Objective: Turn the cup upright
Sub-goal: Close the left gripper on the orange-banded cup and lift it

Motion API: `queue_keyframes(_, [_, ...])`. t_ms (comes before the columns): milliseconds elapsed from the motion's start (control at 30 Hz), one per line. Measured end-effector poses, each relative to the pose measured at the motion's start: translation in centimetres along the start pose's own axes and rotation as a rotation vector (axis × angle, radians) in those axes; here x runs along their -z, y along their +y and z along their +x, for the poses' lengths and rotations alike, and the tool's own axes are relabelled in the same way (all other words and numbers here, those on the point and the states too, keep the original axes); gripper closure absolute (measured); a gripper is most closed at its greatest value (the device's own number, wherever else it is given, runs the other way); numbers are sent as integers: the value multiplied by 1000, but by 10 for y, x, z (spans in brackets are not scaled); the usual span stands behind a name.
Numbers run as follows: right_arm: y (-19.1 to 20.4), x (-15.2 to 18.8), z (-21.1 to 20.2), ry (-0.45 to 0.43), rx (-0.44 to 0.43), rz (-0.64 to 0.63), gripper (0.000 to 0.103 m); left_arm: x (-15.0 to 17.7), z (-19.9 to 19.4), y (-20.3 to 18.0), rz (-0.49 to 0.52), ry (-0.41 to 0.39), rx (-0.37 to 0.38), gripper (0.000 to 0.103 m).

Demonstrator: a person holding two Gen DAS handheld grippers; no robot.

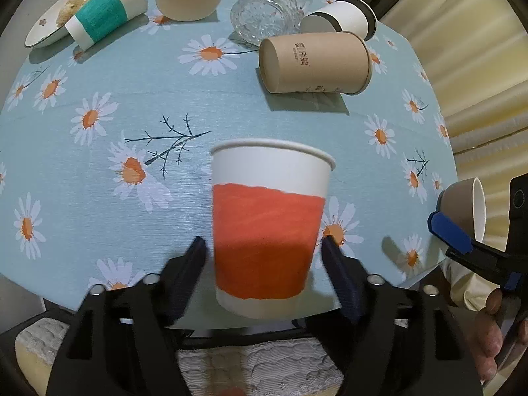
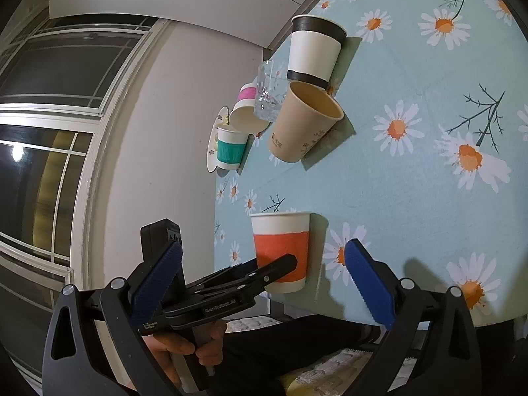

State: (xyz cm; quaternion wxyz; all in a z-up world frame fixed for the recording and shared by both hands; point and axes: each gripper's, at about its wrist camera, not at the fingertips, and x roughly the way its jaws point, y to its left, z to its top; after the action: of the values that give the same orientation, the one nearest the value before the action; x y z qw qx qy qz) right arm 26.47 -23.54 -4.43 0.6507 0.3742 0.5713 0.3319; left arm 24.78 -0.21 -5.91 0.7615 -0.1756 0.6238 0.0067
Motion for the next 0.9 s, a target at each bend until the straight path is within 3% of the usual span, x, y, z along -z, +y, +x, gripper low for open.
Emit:
queue_keyframes(233, [-1, 0, 5, 12, 48, -6, 5, 2, -8, 5, 8, -10, 2, 31])
queue_keyframes(567, [-3, 0, 14, 39, 51, -10, 5, 6, -15, 15, 8, -15, 32, 31])
queue_keyframes(900, [0, 5, 43, 104, 121, -66, 5, 22, -46, 42, 7, -83, 81, 31])
